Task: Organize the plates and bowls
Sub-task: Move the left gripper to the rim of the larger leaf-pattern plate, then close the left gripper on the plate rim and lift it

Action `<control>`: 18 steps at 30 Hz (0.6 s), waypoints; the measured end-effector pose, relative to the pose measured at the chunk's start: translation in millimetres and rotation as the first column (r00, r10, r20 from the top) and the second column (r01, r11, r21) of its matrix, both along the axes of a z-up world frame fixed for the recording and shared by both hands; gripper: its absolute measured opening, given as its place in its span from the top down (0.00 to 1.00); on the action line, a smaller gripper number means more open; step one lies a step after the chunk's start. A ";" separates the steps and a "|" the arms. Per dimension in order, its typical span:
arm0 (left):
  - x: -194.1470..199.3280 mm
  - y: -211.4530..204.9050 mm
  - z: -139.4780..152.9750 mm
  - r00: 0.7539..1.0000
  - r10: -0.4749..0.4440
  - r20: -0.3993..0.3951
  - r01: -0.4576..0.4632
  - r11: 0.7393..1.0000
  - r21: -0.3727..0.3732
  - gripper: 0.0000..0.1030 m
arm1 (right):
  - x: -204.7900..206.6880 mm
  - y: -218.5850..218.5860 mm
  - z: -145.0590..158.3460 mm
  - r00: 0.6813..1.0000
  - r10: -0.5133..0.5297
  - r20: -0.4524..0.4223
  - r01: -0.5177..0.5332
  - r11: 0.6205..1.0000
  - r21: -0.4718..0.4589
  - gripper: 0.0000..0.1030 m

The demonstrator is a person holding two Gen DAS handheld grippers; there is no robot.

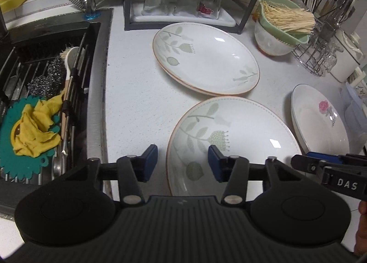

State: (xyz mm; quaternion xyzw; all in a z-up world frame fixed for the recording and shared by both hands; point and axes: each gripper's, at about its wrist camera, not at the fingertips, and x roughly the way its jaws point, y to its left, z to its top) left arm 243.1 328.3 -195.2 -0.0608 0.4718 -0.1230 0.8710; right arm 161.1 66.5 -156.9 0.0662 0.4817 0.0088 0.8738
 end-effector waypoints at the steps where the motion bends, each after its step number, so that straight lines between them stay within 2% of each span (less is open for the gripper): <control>1: 1.3 -0.6 -0.7 1.000 -0.012 0.008 0.012 1.000 -0.005 0.49 | 0.4 -0.3 -2.1 1.000 -0.007 0.005 0.007 1.000 0.003 0.64; 13: 14.9 -6.5 -12.9 1.000 -0.031 -0.002 0.031 0.998 -0.049 0.52 | 17.5 -10.4 -11.3 0.999 -0.010 0.034 0.008 0.998 0.067 0.85; 18: 18.9 -0.5 -17.4 0.999 -0.019 -0.030 0.016 0.993 -0.113 0.52 | 24.3 -13.2 -17.9 1.000 0.001 0.029 -0.004 0.993 0.115 0.85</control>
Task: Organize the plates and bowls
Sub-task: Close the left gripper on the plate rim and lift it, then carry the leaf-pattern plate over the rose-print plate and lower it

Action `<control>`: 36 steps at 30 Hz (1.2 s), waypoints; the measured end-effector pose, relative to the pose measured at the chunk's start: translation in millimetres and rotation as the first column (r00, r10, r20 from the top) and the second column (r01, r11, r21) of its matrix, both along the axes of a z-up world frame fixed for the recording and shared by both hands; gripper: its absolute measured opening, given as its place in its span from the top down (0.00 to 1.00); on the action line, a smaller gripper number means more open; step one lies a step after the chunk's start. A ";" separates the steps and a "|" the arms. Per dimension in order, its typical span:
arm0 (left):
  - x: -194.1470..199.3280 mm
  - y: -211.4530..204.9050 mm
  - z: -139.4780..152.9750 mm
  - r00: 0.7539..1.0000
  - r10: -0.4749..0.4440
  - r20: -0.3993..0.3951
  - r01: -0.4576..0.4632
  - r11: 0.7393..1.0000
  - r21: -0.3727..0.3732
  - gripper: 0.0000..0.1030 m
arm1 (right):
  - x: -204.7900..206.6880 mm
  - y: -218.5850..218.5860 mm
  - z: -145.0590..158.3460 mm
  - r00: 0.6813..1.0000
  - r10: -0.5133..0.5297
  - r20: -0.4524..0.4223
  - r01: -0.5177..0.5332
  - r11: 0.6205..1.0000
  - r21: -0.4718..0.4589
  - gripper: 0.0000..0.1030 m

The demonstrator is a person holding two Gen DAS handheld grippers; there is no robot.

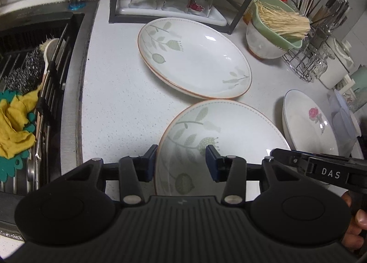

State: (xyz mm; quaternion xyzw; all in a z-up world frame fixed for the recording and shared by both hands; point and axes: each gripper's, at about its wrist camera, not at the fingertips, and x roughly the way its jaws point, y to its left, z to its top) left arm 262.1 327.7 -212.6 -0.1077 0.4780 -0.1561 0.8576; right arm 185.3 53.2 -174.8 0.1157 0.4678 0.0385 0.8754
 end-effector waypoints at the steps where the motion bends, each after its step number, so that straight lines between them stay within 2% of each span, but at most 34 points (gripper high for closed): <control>1: 0.8 1.5 -0.4 1.000 0.004 -0.008 -0.004 1.000 -0.015 0.52 | 0.6 -1.5 0.0 1.000 0.000 -0.002 0.000 1.000 0.007 0.85; 9: 2.7 1.5 9.6 0.998 0.000 -0.055 -0.003 0.999 -0.051 0.52 | 4.7 -11.9 7.9 0.999 -0.025 -0.022 0.026 0.998 0.057 0.85; 19: 10.4 -5.9 48.3 0.996 -0.014 -0.088 0.010 0.999 -0.050 0.52 | 0.8 -21.1 31.4 0.996 -0.073 -0.045 0.077 0.992 0.104 0.84; 25: 14.5 -21.9 70.5 0.995 -0.066 -0.079 0.063 0.997 -0.042 0.50 | -5.4 -30.5 46.0 0.995 -0.093 -0.038 0.096 0.989 0.110 0.84; 29: 19.3 -31.7 77.8 0.991 -0.094 -0.100 0.087 0.993 -0.074 0.50 | -11.7 -43.9 52.3 0.992 -0.116 -0.047 0.121 0.985 0.126 0.84; 36: 24.4 -63.3 90.3 0.985 -0.146 -0.089 0.138 0.986 -0.093 0.50 | -18.2 -68.0 60.6 0.985 -0.167 -0.047 0.171 0.977 0.127 0.84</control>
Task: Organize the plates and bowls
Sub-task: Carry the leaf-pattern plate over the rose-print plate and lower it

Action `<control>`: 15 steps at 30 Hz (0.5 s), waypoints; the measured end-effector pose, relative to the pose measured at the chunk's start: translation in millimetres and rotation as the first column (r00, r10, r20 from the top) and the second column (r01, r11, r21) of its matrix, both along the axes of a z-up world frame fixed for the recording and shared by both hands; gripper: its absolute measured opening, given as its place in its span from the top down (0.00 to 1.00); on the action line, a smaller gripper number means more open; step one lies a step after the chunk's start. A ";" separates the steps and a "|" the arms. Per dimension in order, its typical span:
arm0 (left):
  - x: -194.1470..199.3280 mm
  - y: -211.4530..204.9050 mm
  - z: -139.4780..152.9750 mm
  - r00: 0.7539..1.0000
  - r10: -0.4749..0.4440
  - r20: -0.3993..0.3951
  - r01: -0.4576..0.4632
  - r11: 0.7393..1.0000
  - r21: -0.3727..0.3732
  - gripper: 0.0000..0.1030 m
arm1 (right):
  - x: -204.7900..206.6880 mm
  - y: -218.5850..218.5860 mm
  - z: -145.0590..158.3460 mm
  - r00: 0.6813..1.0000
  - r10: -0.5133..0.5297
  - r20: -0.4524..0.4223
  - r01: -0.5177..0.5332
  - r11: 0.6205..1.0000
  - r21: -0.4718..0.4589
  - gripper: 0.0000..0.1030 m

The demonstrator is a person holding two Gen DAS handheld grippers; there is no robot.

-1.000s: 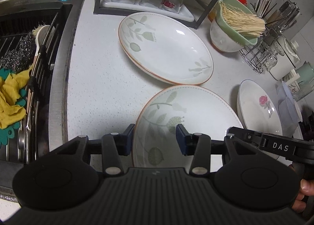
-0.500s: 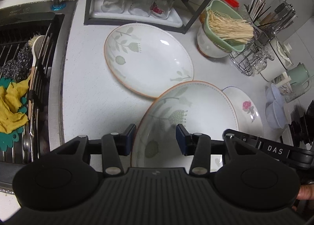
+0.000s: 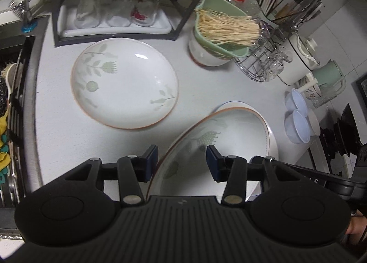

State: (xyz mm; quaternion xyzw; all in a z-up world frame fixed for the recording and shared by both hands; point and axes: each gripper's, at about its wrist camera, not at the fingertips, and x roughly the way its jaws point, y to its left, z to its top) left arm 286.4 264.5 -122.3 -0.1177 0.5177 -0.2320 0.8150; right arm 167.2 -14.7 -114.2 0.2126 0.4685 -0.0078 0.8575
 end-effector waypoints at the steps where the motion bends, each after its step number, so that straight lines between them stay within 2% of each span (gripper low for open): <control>1: 0.1 -5.1 0.9 1.000 -0.002 0.001 0.002 1.000 -0.001 0.50 | -1.2 -4.7 -0.2 1.000 -0.011 -0.002 0.011 1.000 0.002 0.85; 10: 7.3 -52.5 -1.4 1.000 0.001 -0.018 -0.002 1.000 -0.005 0.50 | -9.6 -52.6 -3.2 0.998 -0.063 -0.007 0.064 0.997 0.050 0.85; 13: 7.3 -67.6 -6.7 1.000 0.003 -0.030 -0.002 1.000 0.028 0.50 | -5.9 -66.4 -7.2 0.998 -0.059 -0.018 0.060 0.997 0.052 0.85; 15: 7.5 -72.3 -9.6 0.999 0.014 -0.039 -0.013 0.999 0.029 0.50 | -2.5 -77.0 -10.8 0.998 -0.065 -0.023 0.066 0.994 0.085 0.85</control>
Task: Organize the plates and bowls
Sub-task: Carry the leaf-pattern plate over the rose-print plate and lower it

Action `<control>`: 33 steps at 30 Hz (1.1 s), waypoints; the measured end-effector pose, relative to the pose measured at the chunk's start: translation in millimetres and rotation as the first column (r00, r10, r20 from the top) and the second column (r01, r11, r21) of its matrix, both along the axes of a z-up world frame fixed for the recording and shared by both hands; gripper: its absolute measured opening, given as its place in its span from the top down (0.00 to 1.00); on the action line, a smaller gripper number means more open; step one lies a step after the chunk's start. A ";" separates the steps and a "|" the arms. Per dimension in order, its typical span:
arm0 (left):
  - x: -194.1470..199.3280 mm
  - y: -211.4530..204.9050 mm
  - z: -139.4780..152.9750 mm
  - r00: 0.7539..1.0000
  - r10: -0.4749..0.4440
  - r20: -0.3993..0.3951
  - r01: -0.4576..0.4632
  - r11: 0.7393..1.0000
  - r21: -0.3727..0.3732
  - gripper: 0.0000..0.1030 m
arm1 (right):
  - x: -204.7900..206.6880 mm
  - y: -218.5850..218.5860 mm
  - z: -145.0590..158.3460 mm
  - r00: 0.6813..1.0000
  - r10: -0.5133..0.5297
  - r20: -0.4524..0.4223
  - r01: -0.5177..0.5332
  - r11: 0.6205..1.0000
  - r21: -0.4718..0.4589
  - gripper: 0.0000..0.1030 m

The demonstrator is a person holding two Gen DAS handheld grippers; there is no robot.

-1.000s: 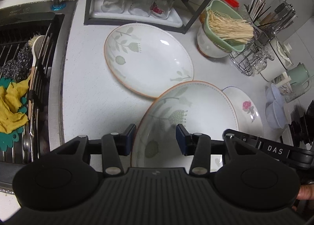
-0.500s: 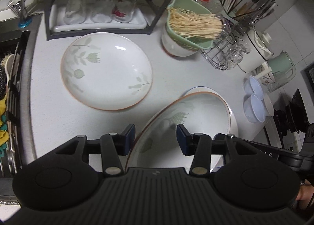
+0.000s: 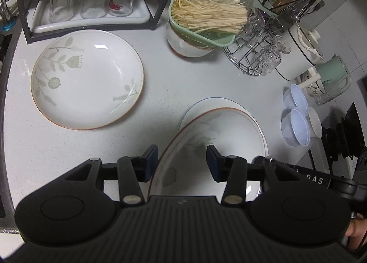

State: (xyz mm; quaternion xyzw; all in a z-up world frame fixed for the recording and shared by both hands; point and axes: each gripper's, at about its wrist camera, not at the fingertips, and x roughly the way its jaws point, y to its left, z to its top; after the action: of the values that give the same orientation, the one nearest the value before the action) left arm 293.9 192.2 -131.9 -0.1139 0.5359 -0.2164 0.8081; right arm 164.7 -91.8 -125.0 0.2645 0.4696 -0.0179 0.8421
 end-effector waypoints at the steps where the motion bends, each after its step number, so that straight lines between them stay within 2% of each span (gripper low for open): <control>1: 0.5 -2.4 -1.2 1.000 0.007 0.001 -0.007 1.000 0.002 0.50 | 2.3 -2.8 -1.6 1.000 0.004 0.000 -0.004 1.000 0.004 0.85; 5: 8.9 -13.5 -13.5 0.999 0.044 -0.003 -0.044 0.998 0.035 0.50 | 17.1 -13.8 -12.1 1.000 0.030 -0.010 -0.029 0.999 0.020 0.85; 14: 23.3 -28.3 -25.1 0.997 0.082 -0.007 -0.082 0.996 0.020 0.50 | 47.6 -36.1 -28.8 0.997 0.070 -0.008 -0.070 0.997 0.027 0.85; 27: 30.1 -46.0 -34.1 0.997 0.079 -0.005 -0.079 0.996 0.046 0.50 | 48.1 -49.2 -44.1 0.996 0.083 -0.032 -0.082 0.996 0.030 0.85; 33: 32.8 -49.3 -38.3 0.997 0.077 -0.009 -0.077 0.995 0.058 0.50 | 49.4 -52.1 -43.6 0.997 0.079 -0.013 -0.079 0.996 0.031 0.85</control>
State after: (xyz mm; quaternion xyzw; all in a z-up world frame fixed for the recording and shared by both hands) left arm 326.7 142.9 -170.2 -0.1122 0.5415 -0.1690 0.8159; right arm 214.1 -143.8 -168.6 0.2584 0.4858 0.0207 0.8347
